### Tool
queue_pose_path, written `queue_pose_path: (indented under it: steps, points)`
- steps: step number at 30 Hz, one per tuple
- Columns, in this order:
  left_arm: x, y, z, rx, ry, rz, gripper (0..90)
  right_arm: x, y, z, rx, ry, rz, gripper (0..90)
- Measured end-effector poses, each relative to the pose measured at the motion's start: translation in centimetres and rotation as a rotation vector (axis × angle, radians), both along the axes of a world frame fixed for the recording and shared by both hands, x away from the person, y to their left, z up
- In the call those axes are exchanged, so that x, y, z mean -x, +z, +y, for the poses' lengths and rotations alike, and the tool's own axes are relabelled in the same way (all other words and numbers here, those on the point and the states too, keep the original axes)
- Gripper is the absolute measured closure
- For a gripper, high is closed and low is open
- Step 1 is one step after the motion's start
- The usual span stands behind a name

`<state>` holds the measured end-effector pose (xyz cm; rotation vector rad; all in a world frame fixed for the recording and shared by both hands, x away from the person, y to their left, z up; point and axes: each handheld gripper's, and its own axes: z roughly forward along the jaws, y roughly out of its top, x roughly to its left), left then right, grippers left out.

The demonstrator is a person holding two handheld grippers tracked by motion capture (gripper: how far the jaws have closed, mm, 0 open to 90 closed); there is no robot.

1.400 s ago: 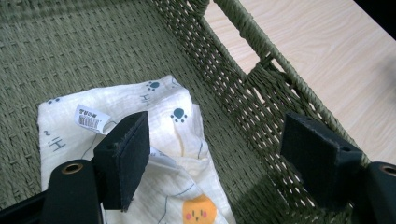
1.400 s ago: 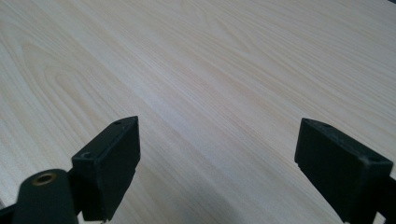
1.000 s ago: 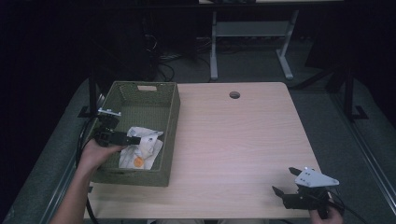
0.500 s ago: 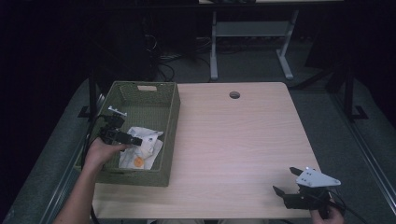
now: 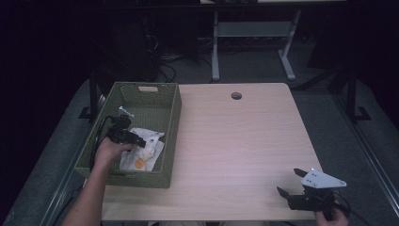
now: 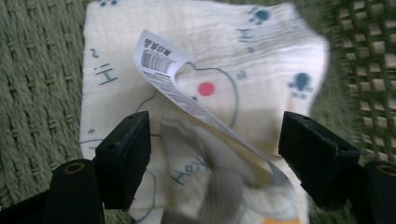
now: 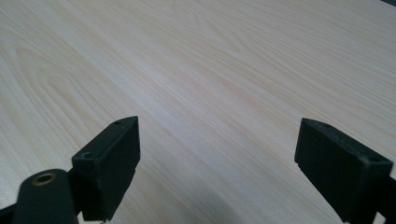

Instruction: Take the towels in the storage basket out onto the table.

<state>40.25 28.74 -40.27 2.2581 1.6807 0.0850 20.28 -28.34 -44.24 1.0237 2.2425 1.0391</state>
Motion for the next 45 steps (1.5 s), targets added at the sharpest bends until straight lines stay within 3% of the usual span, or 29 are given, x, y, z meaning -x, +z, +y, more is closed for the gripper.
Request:
queue_pose_path:
  steps: [3, 10, 18, 21, 24, 26, 29, 34, 38, 41, 45]
  points:
    - [-0.4, -0.6, -0.6, -0.043, 0.008, 0.03, 25.6, 0.0, 0.0, -0.2, 0.001, -0.003, -0.002, 13.9]
    - [-0.6, -1.3, -1.1, -0.087, -0.017, 0.072, 27.2, 0.0, 0.1, -0.7, -0.009, -0.011, -0.01, 13.9]
    - [-0.7, -2.3, -1.3, -0.094, -0.034, 0.122, 35.8, 0.0, 0.2, -0.5, -0.004, -0.006, -0.011, 13.9]
    - [-0.7, -2.4, -1.2, -0.092, -0.043, 0.123, 40.4, 0.1, 0.2, -0.5, -0.006, -0.01, -0.012, 13.9]
    - [-0.6, -2.2, -0.9, -0.062, -0.053, 0.131, 52.2, 0.1, 0.2, -0.5, -0.007, -0.012, -0.013, 13.9]
    - [-0.5, -2.1, -0.8, -0.034, -0.057, 0.142, 64.7, 0.1, 0.2, -0.5, -0.007, -0.011, -0.013, 13.9]
    - [-0.5, -2.0, -0.8, -0.026, -0.058, 0.144, 71.2, 0.1, 0.2, -0.5, -0.006, -0.009, -0.015, 13.9]
    - [-0.2, -1.4, -0.6, -0.002, -0.079, 0.12, 74.9, 0.1, 0.3, -0.6, -0.009, -0.016, -0.02, 13.9]
    - [0.3, -0.2, -0.2, 0.069, -0.072, 0.078, 75.6, 0.0, 0.2, -0.8, -0.013, -0.023, -0.016, 13.9]
    - [0.6, 0.5, 0.1, 0.089, -0.067, 0.048, 75.7, 0.1, 0.2, -0.9, -0.013, -0.027, -0.018, 13.9]
    - [1.2, 1.8, 0.6, 0.146, -0.063, 0.008, 75.7, 0.1, 0.2, -0.8, -0.009, -0.029, -0.017, 13.9]
